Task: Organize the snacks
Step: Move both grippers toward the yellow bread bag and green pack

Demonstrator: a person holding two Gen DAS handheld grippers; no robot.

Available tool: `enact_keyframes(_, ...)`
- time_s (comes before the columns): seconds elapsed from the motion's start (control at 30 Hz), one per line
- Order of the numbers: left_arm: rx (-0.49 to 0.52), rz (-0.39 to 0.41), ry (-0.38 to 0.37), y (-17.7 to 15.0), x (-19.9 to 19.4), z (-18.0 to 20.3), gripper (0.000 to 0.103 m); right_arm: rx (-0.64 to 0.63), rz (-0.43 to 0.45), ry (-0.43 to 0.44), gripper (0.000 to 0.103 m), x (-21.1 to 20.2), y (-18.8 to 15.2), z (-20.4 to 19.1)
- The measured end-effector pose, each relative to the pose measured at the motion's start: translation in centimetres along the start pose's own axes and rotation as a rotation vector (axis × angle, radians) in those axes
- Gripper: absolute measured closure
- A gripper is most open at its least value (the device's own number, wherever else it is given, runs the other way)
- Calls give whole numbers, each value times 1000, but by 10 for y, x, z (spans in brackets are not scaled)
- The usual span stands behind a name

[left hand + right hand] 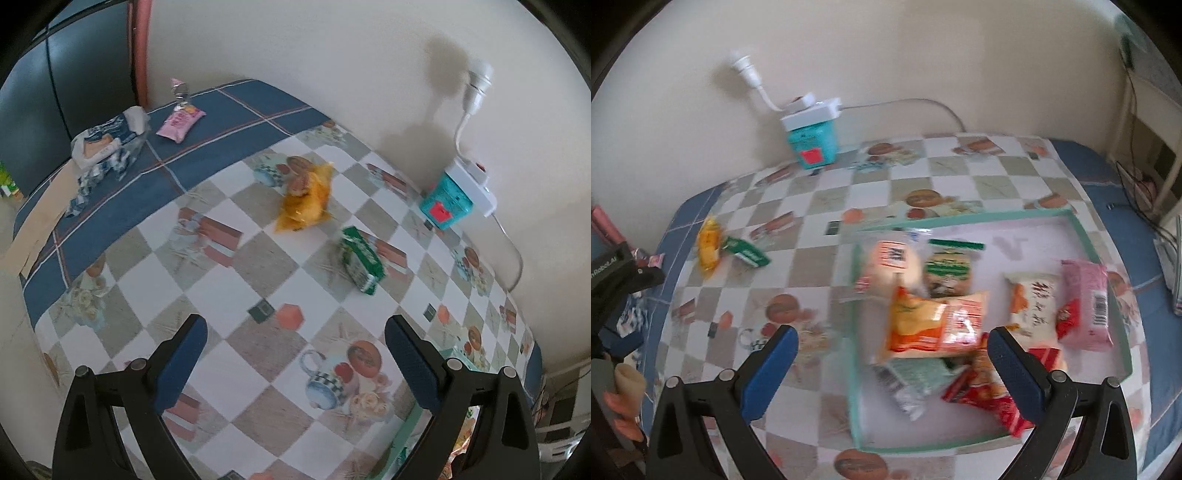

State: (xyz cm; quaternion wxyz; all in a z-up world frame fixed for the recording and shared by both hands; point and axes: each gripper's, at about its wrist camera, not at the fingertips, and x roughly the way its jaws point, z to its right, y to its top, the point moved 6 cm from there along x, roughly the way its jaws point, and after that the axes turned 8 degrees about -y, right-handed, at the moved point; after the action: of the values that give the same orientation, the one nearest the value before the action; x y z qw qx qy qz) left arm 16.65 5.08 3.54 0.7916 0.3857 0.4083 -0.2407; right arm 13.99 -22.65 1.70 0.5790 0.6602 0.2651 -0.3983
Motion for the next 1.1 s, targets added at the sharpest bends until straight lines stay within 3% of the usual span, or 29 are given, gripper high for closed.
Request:
enact_keyframes(0.3,-103,22,9,17,-13,-51,6,-94,5,55,0,-9,-8,-51)
enact_keyframes(0.5,-144,8,1,20,-12,-74,6,-143,2,42,0,-9,-18,-75)
enact_keyframes(0.8,-148,-40,-7,23,6,-92,6,-197,-13,34,0,2,-31,-102)
enact_keyframes(0.87,-104,-30,-15,32,8,-87,6,-195,-22,44,0,6,-34,-106)
enact_keyframes(0.93,-49,-31,-31,41,14,-81,6,-195,-36,68,0,10,-34,-111)
enact_keyframes(1.1,-84,-108,-137,62,41,-79,6,-219,-38,119,0,24,-24,-133)
